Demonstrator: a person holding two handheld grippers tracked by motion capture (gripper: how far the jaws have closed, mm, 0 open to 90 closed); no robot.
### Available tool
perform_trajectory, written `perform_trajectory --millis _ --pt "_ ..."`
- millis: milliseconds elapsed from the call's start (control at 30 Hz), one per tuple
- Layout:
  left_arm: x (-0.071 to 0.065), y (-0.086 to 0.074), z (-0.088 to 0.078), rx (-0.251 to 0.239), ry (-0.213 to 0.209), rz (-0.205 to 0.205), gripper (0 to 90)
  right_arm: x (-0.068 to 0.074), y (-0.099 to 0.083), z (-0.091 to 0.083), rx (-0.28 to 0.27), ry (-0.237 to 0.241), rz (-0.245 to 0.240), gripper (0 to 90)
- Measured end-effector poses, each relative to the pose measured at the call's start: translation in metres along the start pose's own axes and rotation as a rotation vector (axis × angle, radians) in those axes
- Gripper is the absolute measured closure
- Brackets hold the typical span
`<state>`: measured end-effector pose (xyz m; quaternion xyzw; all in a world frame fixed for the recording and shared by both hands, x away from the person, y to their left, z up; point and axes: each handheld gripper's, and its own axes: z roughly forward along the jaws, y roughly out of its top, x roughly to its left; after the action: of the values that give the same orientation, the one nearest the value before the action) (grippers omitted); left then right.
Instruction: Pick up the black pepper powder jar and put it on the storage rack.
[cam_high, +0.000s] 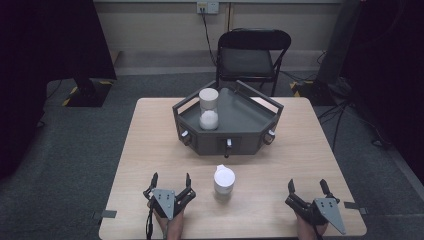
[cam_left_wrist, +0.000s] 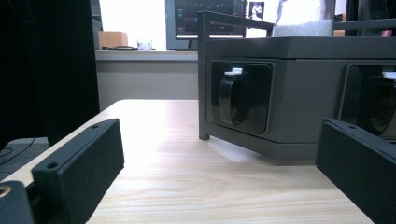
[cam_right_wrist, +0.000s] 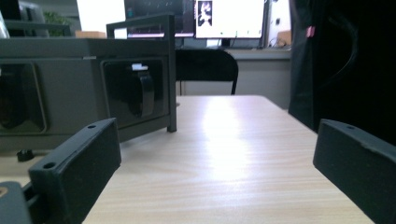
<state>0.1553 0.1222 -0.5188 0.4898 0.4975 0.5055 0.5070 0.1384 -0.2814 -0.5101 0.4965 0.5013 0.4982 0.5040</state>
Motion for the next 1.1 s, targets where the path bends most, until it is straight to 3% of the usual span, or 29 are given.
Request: perform_trajectory --millis 100,167,200,233,267,300,333,367,433,467,500,533,567,600,800,867,1100 --pt "0.000 0.000 0.000 0.000 0.003 0.000 0.7 0.000 0.005 0.001 0.011 0.010 0.010 0.0" --pt "-0.002 0.000 0.000 0.000 0.010 0.000 0.6 0.001 0.010 0.001 0.007 0.034 0.034 0.0" --pt "-0.002 0.000 0.000 0.000 0.010 0.000 0.5 0.005 0.018 0.001 -0.008 0.073 0.051 0.0" --pt "-0.002 0.000 0.000 0.000 0.010 0.000 0.5 0.005 0.018 0.001 -0.008 0.073 0.051 0.0" --pt "-0.002 0.000 0.000 0.000 0.010 0.000 0.5 0.013 0.024 0.001 -0.033 0.115 0.035 0.0" --pt "-0.002 0.000 0.000 0.000 0.010 0.000 0.3 0.013 0.024 0.001 -0.033 0.115 0.035 0.0" --pt "-0.002 0.000 0.000 0.000 0.010 0.000 0.4 0.021 0.031 0.002 -0.055 0.169 0.032 0.0" --pt "-0.002 0.000 0.000 0.000 0.010 0.000 0.4 0.021 0.031 0.002 -0.055 0.169 0.032 0.0" --pt "-0.002 0.000 0.000 0.000 0.010 0.000 0.4 0.029 0.038 0.005 -0.068 0.225 0.048 0.0" --pt "-0.002 0.000 0.000 0.000 0.010 0.000 0.4 0.039 0.045 0.007 -0.076 0.276 0.053 0.0" --pt "-0.002 0.000 0.000 0.000 0.010 0.000 0.4 0.039 0.045 0.007 -0.076 0.276 0.053 0.0" --pt "-0.002 0.000 0.000 0.000 0.010 0.000 0.4 0.049 0.054 0.009 -0.068 0.322 0.047 0.0" --pt "-0.002 0.000 0.000 0.000 0.010 0.000 0.4 0.049 0.054 0.009 -0.068 0.322 0.047 0.0" --pt "-0.002 0.000 0.000 0.000 0.010 0.000 0.5 0.058 0.056 0.011 -0.088 0.361 0.028 0.0" --pt "-0.002 0.000 0.000 0.000 0.010 0.000 0.6 0.080 0.061 0.020 -0.057 0.460 0.002 0.0" --pt "-0.002 0.000 0.000 0.000 0.010 0.000 0.6 0.085 0.058 0.021 -0.036 0.486 0.021 0.1" --pt "-0.002 0.000 0.000 0.000 0.010 0.000 0.6 0.099 0.045 0.024 0.019 0.528 0.033 3.0"
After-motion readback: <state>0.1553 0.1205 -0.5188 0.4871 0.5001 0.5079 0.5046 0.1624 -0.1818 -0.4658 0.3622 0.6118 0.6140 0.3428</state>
